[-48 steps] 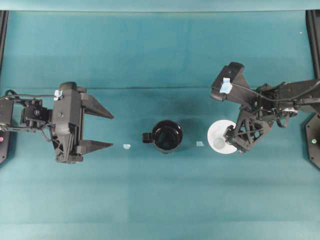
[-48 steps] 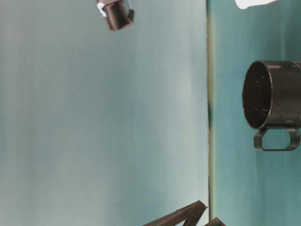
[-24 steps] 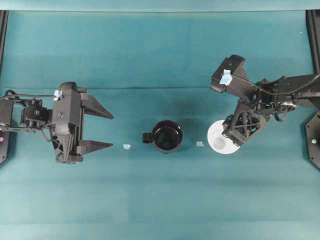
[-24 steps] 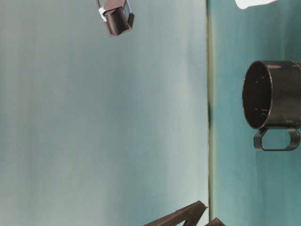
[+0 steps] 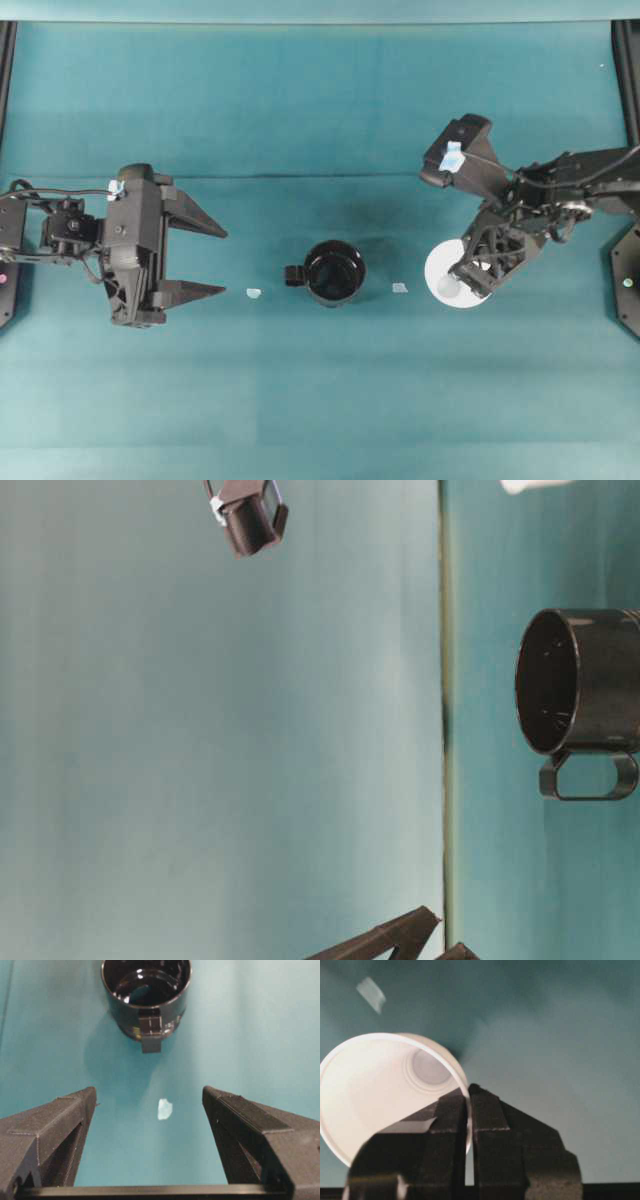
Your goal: Put the paper cup into the moved cup holder.
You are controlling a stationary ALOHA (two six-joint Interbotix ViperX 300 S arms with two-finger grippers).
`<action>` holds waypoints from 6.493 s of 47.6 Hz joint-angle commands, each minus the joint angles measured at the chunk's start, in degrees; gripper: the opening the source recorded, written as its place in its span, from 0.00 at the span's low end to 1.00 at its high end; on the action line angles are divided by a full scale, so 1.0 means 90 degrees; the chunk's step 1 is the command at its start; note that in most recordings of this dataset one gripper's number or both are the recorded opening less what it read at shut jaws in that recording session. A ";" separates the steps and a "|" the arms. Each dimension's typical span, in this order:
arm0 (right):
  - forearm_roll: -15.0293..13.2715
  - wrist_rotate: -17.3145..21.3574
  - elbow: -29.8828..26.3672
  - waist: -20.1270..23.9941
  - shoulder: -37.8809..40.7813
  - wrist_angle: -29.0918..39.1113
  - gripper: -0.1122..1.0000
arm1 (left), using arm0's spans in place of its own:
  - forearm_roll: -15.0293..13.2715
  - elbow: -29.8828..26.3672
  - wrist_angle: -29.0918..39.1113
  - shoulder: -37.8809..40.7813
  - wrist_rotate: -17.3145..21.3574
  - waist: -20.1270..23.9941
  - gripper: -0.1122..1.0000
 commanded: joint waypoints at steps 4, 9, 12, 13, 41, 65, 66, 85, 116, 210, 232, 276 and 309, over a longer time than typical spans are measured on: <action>0.0010 0.0049 -0.0430 -0.0098 -0.0420 0.0479 0.13 | 0.0020 -0.0059 -0.0029 -0.0049 -0.0010 -0.0010 0.89; 0.0010 0.0059 -0.0850 -0.0186 -0.0674 0.0898 0.13 | 0.0020 -0.0059 -0.0029 -0.0059 -0.0010 -0.0010 0.89; 0.0010 0.0059 -0.1123 -0.0244 -0.0732 0.1025 0.13 | 0.0020 -0.0059 -0.0029 -0.0049 -0.0010 -0.0020 0.89; 0.0010 0.0059 -0.1211 -0.0254 -0.0732 0.1055 0.13 | 0.0020 -0.0059 -0.0029 -0.0049 -0.0010 -0.0020 0.89; -0.0156 -0.0020 -0.3281 0.0029 0.0889 0.1309 0.13 | 0.0020 -0.0068 -0.0029 -0.0049 -0.0127 -0.0020 0.89; -0.0186 -0.0010 -0.3369 0.0146 0.1465 0.0879 0.12 | 0.0010 -0.0059 -0.0029 -0.0049 -0.0127 -0.0020 0.89; -0.0186 -0.0010 -0.3369 0.0156 0.1484 0.0859 0.12 | 0.0020 -0.0068 -0.0029 -0.0049 -0.0127 -0.0020 0.89; -0.0195 -0.0068 -0.3350 0.0264 0.1934 0.0684 0.12 | 0.0010 -0.0068 -0.0029 -0.0049 -0.0127 -0.0020 0.89; -0.0264 -0.0088 -0.3330 0.0293 0.2178 0.0557 0.12 | 0.0010 -0.0059 -0.0029 -0.0049 -0.0117 -0.0020 0.89; -0.0244 -0.0107 -0.3320 0.0283 0.2334 0.0342 0.92 | 0.0010 -0.0059 0.0088 -0.0010 -0.0127 0.0059 0.89; -0.0264 -0.0117 -0.3105 0.0293 0.1855 0.0264 0.92 | 0.0020 -0.0049 0.0098 -0.0020 -0.0127 0.0059 0.89; -0.0527 -0.1523 -0.1543 0.0527 0.0420 -0.1416 0.92 | 0.0010 -0.0049 0.0088 -0.0029 -0.0137 0.0068 0.89; -0.0498 -0.2158 -0.1416 0.0527 0.0244 -0.1865 0.92 | 0.0020 -0.0039 0.0098 -0.0029 -0.0146 0.0068 0.89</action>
